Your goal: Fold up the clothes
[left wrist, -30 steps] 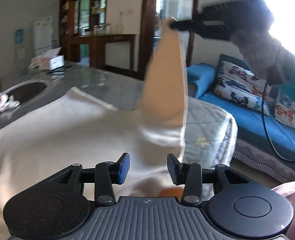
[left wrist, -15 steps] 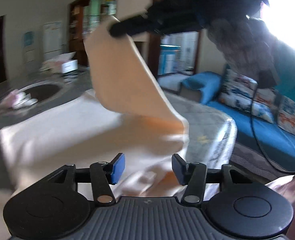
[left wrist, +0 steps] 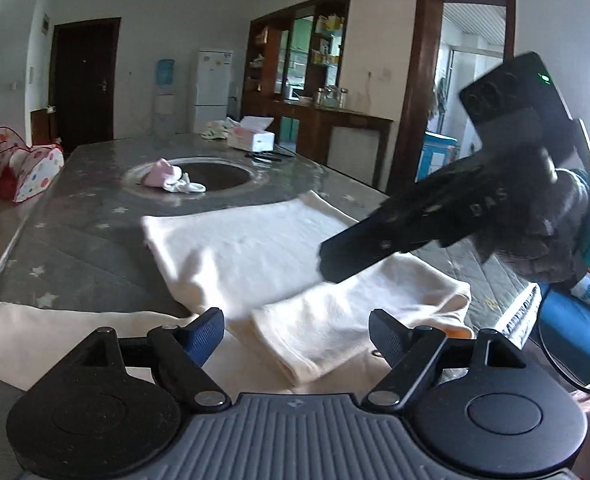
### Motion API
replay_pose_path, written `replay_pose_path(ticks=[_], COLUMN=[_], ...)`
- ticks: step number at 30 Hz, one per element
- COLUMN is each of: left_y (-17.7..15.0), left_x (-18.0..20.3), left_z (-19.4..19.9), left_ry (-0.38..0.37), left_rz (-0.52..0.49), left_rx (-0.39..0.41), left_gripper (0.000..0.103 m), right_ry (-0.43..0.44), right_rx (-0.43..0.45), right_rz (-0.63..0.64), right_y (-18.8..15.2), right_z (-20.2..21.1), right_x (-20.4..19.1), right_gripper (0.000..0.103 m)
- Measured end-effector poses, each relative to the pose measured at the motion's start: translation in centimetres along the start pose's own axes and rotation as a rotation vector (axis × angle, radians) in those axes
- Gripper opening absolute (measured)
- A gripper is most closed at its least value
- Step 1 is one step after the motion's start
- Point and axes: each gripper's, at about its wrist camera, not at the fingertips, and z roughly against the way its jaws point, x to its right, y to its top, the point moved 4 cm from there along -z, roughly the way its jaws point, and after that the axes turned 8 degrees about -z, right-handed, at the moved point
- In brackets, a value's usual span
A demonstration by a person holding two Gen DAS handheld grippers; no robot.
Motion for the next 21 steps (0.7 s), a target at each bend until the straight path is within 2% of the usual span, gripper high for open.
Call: replay_pose_path(ticks=[2,5,11,17,21], left_y=[0.2,0.4,0.8,0.3,-0.4], left_x=[-0.1,0.4,2.3,3.0,2.7], left_z=[-0.2,-0.7,-3.2,-6.0,-6.7], left_ry=[-0.01,-0.039,-0.118,-0.154,-0.152], left_rz=[0.003,-0.003,-0.018,-0.015,0.003], left_rx=[0.002,0.012,0.002,-0.059,-0.095], left_gripper=[0.082,0.082,0.082,0.082,0.082], right_ry=[-0.034,-0.129,-0.305,-0.371,-0.361], right_rx=[0.007,-0.002,-0.028,-0.037,0.036], right_rz=[0.004,-0.007,-0.055,-0.086,-0.06], right_y=[-0.2,-1.1,-4.7,-6.3,-4.9], right_z=[1.0,2.4,5.0,5.9,6.4], right_x=[0.8,3.2,7.4,9.6,9.1], right_gripper=[0.029,0.029,0.029,0.029,0.029])
